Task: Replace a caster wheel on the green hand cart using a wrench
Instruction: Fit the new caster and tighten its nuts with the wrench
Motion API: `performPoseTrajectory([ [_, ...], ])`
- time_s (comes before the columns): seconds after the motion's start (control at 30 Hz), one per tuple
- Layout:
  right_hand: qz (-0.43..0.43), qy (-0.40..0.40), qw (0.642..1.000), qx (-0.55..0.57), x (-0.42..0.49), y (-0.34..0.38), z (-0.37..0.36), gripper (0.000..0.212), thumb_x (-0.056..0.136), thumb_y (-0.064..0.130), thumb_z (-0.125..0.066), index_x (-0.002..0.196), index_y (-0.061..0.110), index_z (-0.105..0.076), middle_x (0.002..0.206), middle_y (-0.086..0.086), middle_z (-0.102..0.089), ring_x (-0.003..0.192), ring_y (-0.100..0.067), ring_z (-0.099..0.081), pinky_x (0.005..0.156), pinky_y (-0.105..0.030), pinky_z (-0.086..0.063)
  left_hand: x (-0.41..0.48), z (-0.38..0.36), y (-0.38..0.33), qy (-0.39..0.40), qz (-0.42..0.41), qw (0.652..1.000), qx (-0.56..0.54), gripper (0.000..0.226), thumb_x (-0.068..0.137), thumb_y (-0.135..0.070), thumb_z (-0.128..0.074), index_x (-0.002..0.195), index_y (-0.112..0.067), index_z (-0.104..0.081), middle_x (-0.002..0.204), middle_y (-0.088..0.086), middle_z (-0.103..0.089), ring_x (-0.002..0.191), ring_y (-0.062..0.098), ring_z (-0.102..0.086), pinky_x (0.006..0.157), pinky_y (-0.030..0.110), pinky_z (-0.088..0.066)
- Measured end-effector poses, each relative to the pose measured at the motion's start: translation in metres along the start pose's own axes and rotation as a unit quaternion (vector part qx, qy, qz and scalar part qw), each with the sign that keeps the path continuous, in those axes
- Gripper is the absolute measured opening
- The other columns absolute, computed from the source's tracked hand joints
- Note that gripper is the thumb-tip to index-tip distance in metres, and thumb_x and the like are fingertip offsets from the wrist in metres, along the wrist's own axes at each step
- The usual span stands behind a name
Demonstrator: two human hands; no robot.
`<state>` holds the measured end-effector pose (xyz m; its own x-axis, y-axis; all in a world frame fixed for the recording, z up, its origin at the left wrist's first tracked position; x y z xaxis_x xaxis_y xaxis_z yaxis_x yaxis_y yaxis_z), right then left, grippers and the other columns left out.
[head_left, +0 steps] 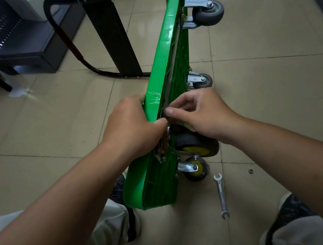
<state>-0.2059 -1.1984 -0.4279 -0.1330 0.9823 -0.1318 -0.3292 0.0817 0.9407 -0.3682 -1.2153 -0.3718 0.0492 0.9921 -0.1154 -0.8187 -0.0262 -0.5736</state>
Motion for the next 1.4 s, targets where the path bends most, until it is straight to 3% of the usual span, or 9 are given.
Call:
performPoseTrajectory([
  [0.2,0.032,0.002,0.999,0.008,-0.004,0.008,0.001,0.023,0.079,0.016,-0.084,0.099,0.011,-0.074,0.089,-0.001,-0.076,0.082,-0.01,-0.073,0.077,-0.022,-0.059,0.001,-0.001,0.001,-0.003,0.001,1.0,0.005,0.039,0.085,-0.034,-0.075,0.122,-0.026,-0.067,0.097,-0.005,-0.07,0.08,0.011,-0.065,0.066,0.028,-0.054],
  [0.37,0.022,-0.001,0.998,-0.061,-0.007,0.003,-0.004,0.016,0.088,0.031,-0.075,0.097,0.018,-0.076,0.087,0.007,-0.074,0.081,-0.002,-0.069,0.075,-0.019,-0.057,0.001,0.0,0.002,-0.007,0.003,1.0,0.001,0.035,0.085,-0.033,-0.074,0.119,-0.026,-0.067,0.093,-0.006,-0.069,0.078,0.01,-0.066,0.073,0.037,-0.06],
  [0.63,0.046,-0.036,0.998,-0.039,-0.006,0.006,-0.006,0.018,0.082,0.022,-0.082,0.097,0.016,-0.074,0.085,0.005,-0.073,0.078,-0.005,-0.069,0.071,-0.014,-0.056,0.002,0.0,0.004,-0.009,0.0,1.0,0.001,0.033,0.084,-0.032,-0.075,0.116,-0.027,-0.069,0.093,-0.006,-0.07,0.078,0.006,-0.064,0.069,0.029,-0.056],
  [0.87,0.061,0.014,0.997,-0.043,-0.002,0.009,-0.002,0.023,0.081,0.015,-0.082,0.1,0.013,-0.071,0.088,0.001,-0.073,0.08,-0.009,-0.07,0.075,-0.019,-0.058,0.003,0.0,0.004,-0.001,-0.003,1.0,-0.002,0.036,0.084,-0.031,-0.076,0.118,-0.027,-0.068,0.094,-0.006,-0.07,0.079,0.009,-0.066,0.069,0.03,-0.057],
  [0.93,0.059,0.003,0.997,-0.04,-0.003,0.01,-0.002,0.021,0.081,0.014,-0.083,0.099,0.013,-0.073,0.088,0.002,-0.074,0.079,-0.006,-0.071,0.074,-0.016,-0.057,0.003,0.0,0.005,0.001,-0.005,1.0,-0.004,0.036,0.084,-0.031,-0.076,0.119,-0.026,-0.068,0.094,-0.006,-0.07,0.079,0.008,-0.066,0.067,0.028,-0.056],
  [1.03,0.04,-0.018,0.999,-0.031,-0.004,0.008,-0.006,0.017,0.084,0.02,-0.08,0.098,0.013,-0.075,0.086,0.003,-0.074,0.079,-0.006,-0.069,0.07,-0.013,-0.056,0.004,0.002,0.007,0.001,-0.001,1.0,-0.005,0.036,0.084,-0.031,-0.076,0.119,-0.025,-0.069,0.095,-0.003,-0.071,0.08,0.012,-0.068,0.074,0.038,-0.061],
  [1.13,0.026,-0.03,0.999,-0.024,-0.005,0.005,-0.01,0.015,0.087,0.025,-0.077,0.095,0.012,-0.076,0.084,0.001,-0.074,0.079,-0.009,-0.069,0.071,-0.02,-0.057,0.001,0.0,0.008,0.002,0.005,1.0,-0.012,0.038,0.085,-0.031,-0.075,0.121,-0.024,-0.065,0.096,-0.003,-0.07,0.08,0.013,-0.067,0.074,0.04,-0.061],
  [1.3,0.009,0.035,0.999,0.036,-0.004,-0.006,-0.005,0.022,0.091,0.034,-0.072,0.098,0.014,-0.074,0.09,0.0,-0.076,0.085,-0.011,-0.072,0.078,-0.024,-0.059,-0.014,-0.012,0.009,-0.039,-0.002,0.999,0.027,0.049,0.088,-0.029,-0.072,0.133,-0.027,-0.054,0.111,-0.001,-0.056,0.092,0.015,-0.053,0.079,0.034,-0.046],
  [1.4,-0.058,-0.073,0.991,0.099,0.004,-0.068,0.017,0.03,0.096,0.04,-0.062,0.101,0.013,-0.073,0.093,0.001,-0.076,0.084,-0.007,-0.071,0.078,-0.022,-0.056,-0.014,-0.006,0.007,-0.059,-0.021,0.997,0.045,0.042,0.086,-0.026,-0.075,0.125,-0.025,-0.061,0.099,-0.003,-0.06,0.085,0.015,-0.053,0.068,0.027,-0.04],
])
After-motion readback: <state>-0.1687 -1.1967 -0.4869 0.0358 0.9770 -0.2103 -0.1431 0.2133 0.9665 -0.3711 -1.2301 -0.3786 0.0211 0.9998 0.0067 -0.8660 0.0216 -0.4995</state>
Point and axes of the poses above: each hand's wrist, its own x-axis towards the middle knuckle, its own z-axis out of the back of the hand, y = z × x, the point moved 3 cm from there along x, towards the middle knuckle
